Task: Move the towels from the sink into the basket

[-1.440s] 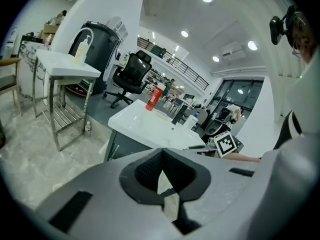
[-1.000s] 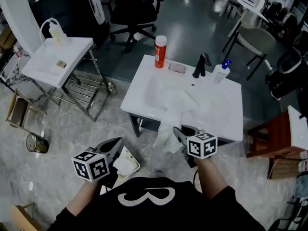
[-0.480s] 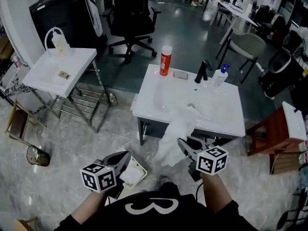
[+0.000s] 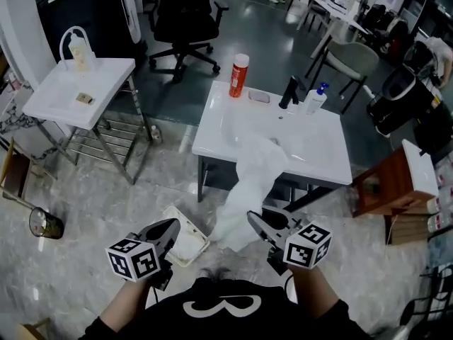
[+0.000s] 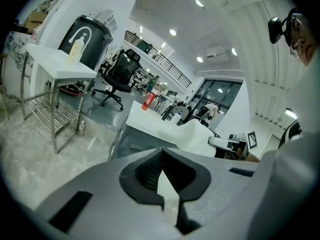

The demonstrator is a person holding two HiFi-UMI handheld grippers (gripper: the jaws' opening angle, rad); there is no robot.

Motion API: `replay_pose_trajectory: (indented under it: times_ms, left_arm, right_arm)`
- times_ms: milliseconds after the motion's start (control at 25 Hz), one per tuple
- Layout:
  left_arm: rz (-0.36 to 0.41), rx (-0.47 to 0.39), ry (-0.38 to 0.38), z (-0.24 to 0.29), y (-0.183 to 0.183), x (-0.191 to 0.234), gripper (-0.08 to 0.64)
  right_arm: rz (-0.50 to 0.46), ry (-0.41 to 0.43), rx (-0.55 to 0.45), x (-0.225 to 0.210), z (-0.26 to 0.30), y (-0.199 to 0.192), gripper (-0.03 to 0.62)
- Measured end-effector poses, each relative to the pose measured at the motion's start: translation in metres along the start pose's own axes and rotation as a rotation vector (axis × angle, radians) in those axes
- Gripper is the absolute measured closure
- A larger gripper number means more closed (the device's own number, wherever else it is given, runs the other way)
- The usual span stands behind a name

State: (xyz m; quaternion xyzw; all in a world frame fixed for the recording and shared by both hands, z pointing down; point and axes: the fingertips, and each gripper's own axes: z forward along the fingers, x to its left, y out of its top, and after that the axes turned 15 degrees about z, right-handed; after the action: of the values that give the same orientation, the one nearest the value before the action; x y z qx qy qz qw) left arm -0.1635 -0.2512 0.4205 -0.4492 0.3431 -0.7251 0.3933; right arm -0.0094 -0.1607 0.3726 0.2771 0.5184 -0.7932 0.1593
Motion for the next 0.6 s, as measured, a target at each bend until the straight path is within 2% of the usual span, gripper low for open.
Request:
replay_pose_trajectory:
  times_ms: [240, 600]
  left_arm:
    - [-0.022, -0.021, 0.064, -0.018, -0.008, -0.006, 0.555]
    - [-0.055, -0.042, 0.196, -0.049, -0.037, -0.052, 0.555]
  right_arm:
    - [-0.02, 0.095, 0.064, 0.025, -0.003, -0.019, 0.517]
    - [-0.003, 0.205, 0.183, 0.026, -0.009, -0.057, 0.517]
